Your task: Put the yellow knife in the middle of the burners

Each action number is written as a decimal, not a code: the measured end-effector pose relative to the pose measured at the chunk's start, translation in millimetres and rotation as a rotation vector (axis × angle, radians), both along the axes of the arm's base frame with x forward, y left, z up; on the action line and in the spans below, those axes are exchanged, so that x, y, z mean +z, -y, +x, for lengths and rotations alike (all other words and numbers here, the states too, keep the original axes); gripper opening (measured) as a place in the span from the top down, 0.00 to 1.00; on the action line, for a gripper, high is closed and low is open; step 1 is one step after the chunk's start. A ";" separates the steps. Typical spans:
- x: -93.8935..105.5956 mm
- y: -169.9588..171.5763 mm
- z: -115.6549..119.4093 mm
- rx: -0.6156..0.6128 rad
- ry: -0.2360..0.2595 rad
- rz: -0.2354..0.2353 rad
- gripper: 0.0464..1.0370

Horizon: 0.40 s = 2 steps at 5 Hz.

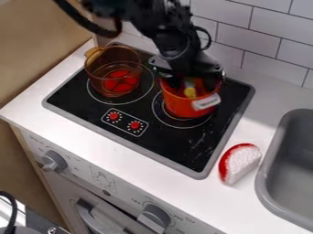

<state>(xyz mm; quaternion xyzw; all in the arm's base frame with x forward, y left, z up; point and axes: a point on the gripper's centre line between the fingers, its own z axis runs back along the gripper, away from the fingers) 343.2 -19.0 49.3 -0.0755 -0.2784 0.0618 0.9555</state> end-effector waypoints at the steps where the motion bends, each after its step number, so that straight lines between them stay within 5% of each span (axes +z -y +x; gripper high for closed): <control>1: -6.5 0.2 6.6 -0.021 0.067 0.004 0.04; 2: -8.2 1.9 6.7 0.003 0.099 0.003 0.09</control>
